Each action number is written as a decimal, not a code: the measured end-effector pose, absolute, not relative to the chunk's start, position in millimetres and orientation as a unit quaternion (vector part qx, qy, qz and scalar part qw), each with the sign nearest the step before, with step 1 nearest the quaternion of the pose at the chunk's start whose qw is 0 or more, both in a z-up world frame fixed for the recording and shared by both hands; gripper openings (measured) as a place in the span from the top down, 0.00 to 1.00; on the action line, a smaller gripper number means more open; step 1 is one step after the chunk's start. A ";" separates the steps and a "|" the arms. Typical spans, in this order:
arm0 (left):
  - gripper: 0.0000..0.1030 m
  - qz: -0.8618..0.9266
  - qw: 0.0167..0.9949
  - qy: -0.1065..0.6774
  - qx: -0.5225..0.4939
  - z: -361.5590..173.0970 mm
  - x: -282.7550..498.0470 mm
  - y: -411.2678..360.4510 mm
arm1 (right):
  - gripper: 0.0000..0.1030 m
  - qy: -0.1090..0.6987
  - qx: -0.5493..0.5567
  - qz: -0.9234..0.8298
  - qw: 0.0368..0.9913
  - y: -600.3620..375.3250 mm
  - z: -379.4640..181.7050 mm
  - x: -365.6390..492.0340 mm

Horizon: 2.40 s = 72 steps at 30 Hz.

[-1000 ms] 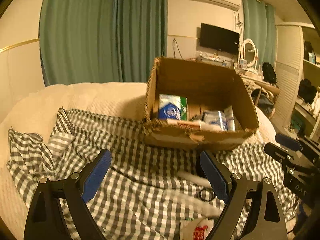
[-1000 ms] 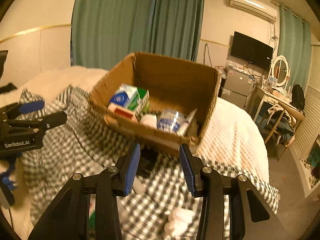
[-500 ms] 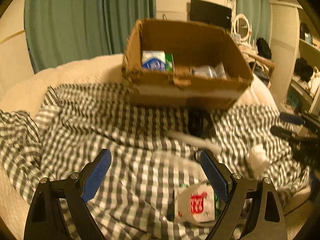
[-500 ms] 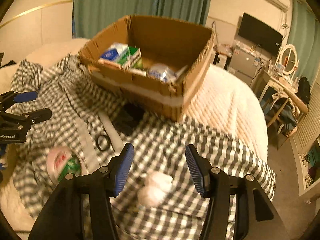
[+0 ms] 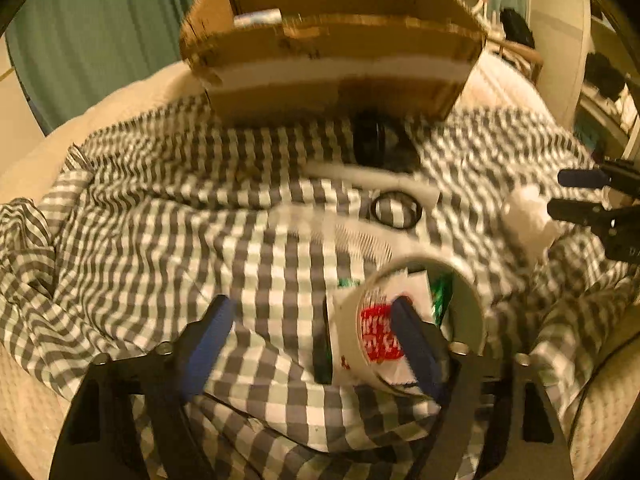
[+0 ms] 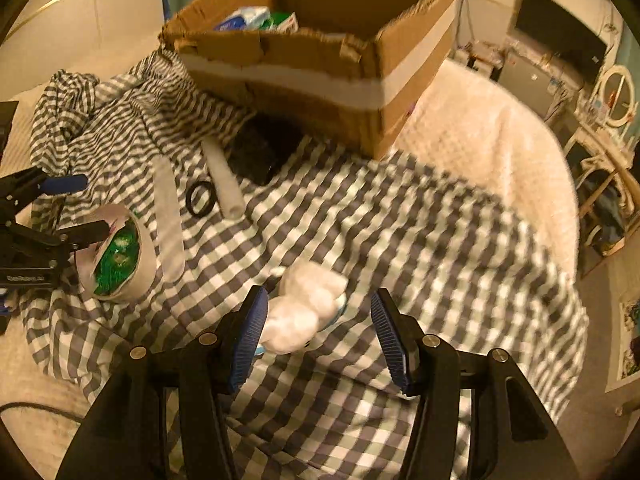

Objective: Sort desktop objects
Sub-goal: 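Grasp the round container with red packet using the left gripper while the right grasps the white fluffy toy, then lift and carry the round container and white toy over the cardboard box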

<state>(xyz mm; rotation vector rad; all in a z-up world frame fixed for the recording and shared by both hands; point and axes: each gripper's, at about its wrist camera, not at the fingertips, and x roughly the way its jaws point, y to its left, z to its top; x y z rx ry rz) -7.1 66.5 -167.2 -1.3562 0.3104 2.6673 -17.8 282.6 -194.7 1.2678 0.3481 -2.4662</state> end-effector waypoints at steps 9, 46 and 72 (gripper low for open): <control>0.59 0.874 0.076 0.101 -0.468 -183.6 -12.6 65.7 | 0.41 0.137 0.488 -0.841 0.191 270.4 -228.5 -34.8; 0.90 0.940 0.086 0.044 -0.327 -67.3 12.0 37.8 | 0.49 0.120 0.341 -0.913 0.188 214.7 -119.1 7.3; 0.90 0.953 0.015 -0.005 -0.304 -33.5 6.3 -19.4 | 0.49 0.086 0.304 -0.924 0.213 173.4 -77.1 9.5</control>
